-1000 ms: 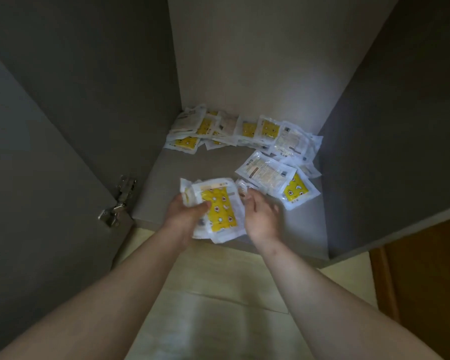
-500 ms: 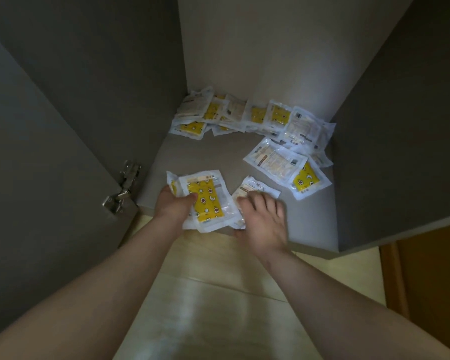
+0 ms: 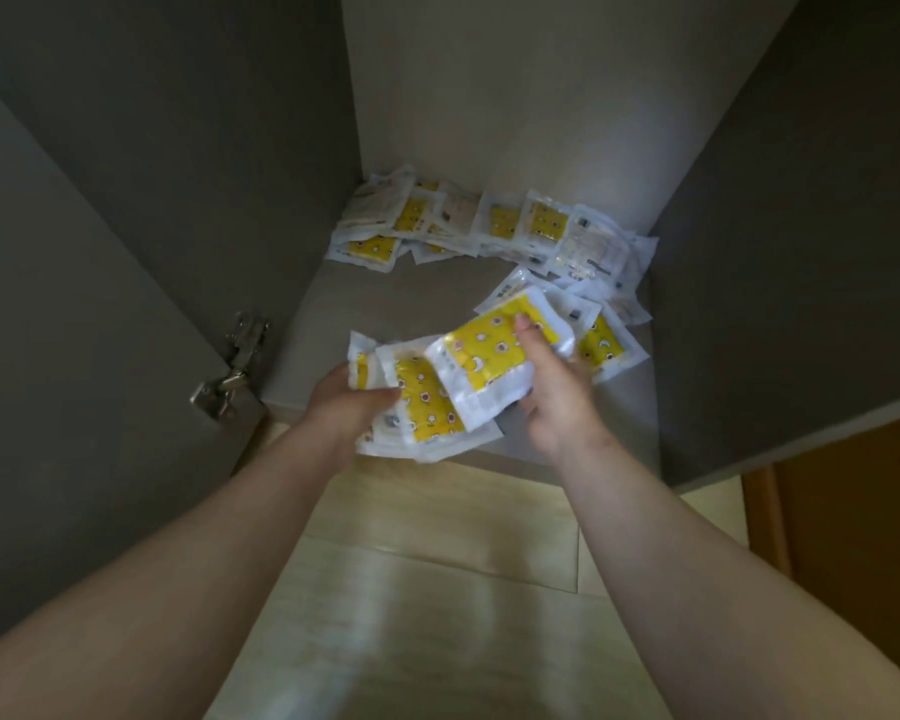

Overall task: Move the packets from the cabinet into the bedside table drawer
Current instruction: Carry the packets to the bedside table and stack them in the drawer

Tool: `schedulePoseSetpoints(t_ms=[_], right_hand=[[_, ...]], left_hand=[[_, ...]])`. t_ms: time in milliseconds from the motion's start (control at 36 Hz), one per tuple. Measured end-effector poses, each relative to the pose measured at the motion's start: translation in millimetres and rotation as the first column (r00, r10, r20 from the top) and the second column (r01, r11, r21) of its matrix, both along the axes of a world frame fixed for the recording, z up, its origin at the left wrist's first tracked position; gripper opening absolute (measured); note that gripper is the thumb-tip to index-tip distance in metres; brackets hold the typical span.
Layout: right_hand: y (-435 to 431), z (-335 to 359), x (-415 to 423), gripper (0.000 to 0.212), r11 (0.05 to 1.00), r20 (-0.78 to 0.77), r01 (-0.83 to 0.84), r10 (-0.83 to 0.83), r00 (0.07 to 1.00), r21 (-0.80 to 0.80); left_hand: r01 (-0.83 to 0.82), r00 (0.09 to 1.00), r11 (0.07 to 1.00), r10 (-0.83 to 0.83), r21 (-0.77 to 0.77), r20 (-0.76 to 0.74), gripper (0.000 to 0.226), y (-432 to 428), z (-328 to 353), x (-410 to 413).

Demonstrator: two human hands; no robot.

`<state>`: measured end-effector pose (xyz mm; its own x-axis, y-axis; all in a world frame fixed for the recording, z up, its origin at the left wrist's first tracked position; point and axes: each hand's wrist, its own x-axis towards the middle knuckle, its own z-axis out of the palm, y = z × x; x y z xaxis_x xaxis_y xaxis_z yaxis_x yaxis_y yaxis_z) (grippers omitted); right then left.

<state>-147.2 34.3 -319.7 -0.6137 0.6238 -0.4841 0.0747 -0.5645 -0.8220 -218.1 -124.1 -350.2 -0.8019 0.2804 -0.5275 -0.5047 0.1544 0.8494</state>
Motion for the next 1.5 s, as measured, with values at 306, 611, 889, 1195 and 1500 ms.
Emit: schedulePoseSetpoints(t_ms=[306, 611, 889, 1195, 1500], right_hand=[[-9, -30, 6, 0.039, 0.949, 0.214, -0.308, 0.288, 0.933, 0.065], [-52, 29, 87, 0.026, 0.972, 0.376, -0.231, 0.228, 0.898, -0.039], [-102, 229, 132, 0.026, 0.927, 0.375, -0.365, 0.371, 0.850, -0.091], [-151, 493, 123, 0.016, 0.790, 0.239, -0.613, 0.593, 0.769, 0.010], [-281, 676, 174, 0.015, 0.420, 0.093, -0.904, 0.899, 0.427, 0.082]], left_hand=[[0.126, 0.988, 0.986, -0.135, 0.106, 0.080, 0.016, 16, 11, -3], [0.105, 0.963, 0.994, -0.102, 0.001, 0.248, 0.022, -13, 82, 83], [-0.072, 0.951, 0.996, 0.084, -0.052, 0.298, 0.021, -72, 290, 143], [-0.518, 0.847, 0.855, 0.504, 0.043, 0.169, 0.013, -131, 531, 185], [-0.856, 0.511, 0.512, 0.859, 0.078, -0.034, 0.018, -243, 719, 307]])
